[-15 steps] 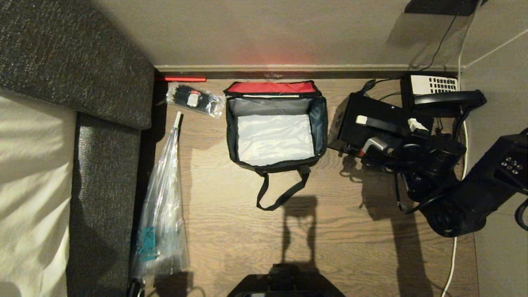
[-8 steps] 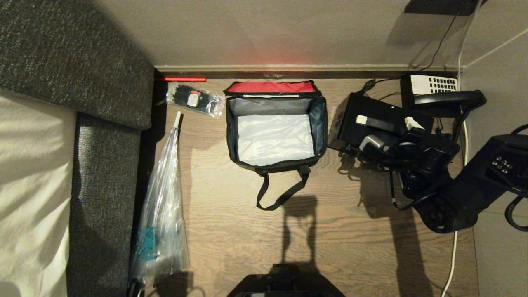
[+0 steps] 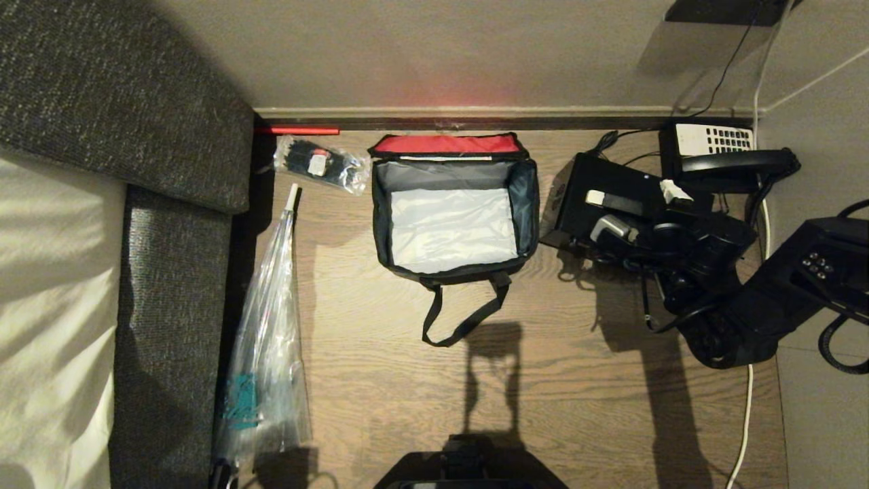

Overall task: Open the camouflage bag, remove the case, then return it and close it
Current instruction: Grip the handle again

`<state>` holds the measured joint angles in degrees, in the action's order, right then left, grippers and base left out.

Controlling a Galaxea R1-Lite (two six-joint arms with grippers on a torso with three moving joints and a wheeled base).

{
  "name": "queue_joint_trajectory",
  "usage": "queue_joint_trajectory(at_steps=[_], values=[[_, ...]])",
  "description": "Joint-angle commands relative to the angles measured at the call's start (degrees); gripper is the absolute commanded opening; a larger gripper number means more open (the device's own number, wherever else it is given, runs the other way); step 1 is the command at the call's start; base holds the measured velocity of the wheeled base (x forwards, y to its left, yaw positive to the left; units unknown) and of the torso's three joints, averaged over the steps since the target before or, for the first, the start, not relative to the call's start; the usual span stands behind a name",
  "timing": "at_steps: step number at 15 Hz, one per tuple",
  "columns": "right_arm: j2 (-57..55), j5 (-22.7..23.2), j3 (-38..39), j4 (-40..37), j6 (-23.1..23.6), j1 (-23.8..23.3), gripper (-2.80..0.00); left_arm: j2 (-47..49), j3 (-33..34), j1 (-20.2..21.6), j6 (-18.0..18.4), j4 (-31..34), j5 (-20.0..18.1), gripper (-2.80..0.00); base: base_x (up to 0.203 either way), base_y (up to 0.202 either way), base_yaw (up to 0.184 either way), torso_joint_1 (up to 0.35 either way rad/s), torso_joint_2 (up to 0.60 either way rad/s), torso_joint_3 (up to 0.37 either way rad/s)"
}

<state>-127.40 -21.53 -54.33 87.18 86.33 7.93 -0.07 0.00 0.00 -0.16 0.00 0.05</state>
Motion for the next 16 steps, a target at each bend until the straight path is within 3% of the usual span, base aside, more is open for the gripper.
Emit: queue_joint_trajectory(at_steps=[1,8,16], values=[[-0.1,0.6,-0.5,0.5,1.0,-0.8,0.00,0.1,0.0,0.0,0.0,0.0,0.0,-2.80,0.000,0.000,0.000,0.000,0.00,0.000],[-3.1,0.7,-5.6,0.5,0.6,-2.0,0.00,0.1,0.0,0.0,0.0,0.0,0.0,-2.80,0.000,0.000,0.000,0.000,0.00,0.000],[-2.4,0.4,-5.3,0.5,-0.6,-2.8,0.00,0.1,0.0,0.0,0.0,-0.1,0.0,-2.80,0.000,0.000,0.000,0.000,0.00,0.000]])
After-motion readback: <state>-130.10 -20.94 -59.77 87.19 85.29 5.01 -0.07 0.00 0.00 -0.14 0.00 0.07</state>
